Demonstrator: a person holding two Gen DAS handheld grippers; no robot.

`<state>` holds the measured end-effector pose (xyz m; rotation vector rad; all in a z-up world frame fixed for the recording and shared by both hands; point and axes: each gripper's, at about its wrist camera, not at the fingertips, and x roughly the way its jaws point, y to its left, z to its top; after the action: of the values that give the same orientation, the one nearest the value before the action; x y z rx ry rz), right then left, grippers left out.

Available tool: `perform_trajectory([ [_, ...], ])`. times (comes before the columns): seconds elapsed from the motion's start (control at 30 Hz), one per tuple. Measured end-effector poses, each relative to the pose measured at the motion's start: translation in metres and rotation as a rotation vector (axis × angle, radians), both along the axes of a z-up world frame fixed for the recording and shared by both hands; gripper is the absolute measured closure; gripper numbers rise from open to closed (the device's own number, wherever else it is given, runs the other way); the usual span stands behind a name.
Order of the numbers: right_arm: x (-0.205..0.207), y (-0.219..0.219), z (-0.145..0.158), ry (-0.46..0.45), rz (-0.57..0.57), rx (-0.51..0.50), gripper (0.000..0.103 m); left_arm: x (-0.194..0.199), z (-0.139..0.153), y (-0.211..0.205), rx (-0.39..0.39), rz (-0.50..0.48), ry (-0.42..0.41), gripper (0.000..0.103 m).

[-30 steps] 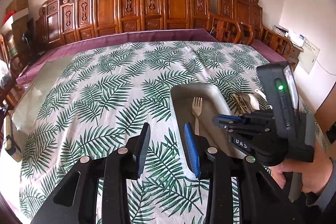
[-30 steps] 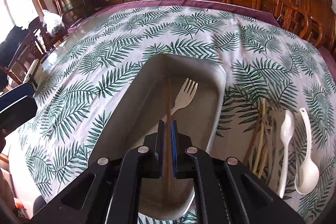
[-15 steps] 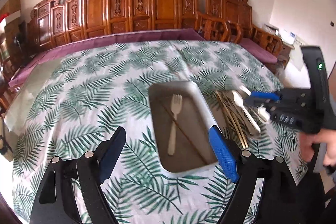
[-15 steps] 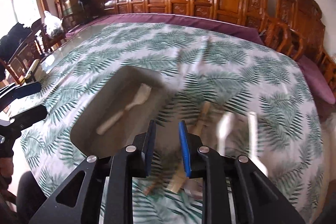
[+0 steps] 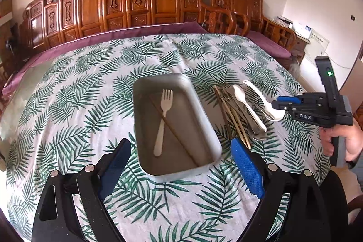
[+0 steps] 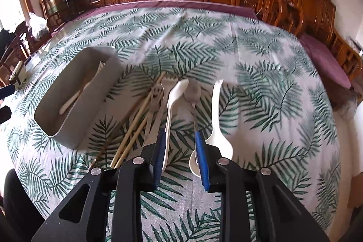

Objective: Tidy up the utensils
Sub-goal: 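Move the right tool to the pile and grasp a white plastic utensil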

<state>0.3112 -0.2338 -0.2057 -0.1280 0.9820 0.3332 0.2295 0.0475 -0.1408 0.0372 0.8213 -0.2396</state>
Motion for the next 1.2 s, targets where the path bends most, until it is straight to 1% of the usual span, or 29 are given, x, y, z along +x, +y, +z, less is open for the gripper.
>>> perform_trajectory([
  [0.23,0.019,0.013,-0.025,0.059,0.026,0.008,0.074,0.004,-0.006,-0.013,0.007,-0.019,0.017,0.017],
  [0.33,0.032,0.016,-0.031,0.077,0.016,0.021,0.074,0.008,-0.006,-0.020,-0.004,-0.023,0.020,0.017],
  [0.47,0.044,0.020,-0.038,0.100,0.010,0.036,0.074,0.011,-0.007,-0.031,0.003,-0.034,0.021,0.017],
  [0.5,0.046,0.020,-0.040,0.104,0.009,0.038,0.076,0.012,-0.008,-0.035,0.006,-0.038,0.022,0.017],
  [0.53,0.047,0.020,-0.041,0.108,0.009,0.040,0.082,0.012,-0.009,-0.037,0.008,-0.040,0.024,0.017],
  [0.67,0.052,0.019,-0.046,0.130,0.012,0.058,0.087,0.013,-0.012,-0.047,0.004,-0.048,0.034,0.017],
  [0.7,0.053,0.019,-0.047,0.134,0.014,0.064,0.093,0.014,-0.013,-0.050,0.006,-0.050,0.038,0.017],
  [0.8,0.052,0.017,-0.045,0.122,0.030,0.082,0.099,0.015,-0.017,-0.059,0.011,-0.055,0.047,0.017],
  [0.97,0.039,0.008,-0.030,0.089,0.047,0.102,0.099,0.019,-0.023,-0.074,0.018,-0.062,0.061,0.017],
  [1.2,0.007,-0.013,-0.005,0.040,0.046,0.108,0.099,0.033,-0.030,-0.105,0.037,-0.064,0.070,0.017],
])
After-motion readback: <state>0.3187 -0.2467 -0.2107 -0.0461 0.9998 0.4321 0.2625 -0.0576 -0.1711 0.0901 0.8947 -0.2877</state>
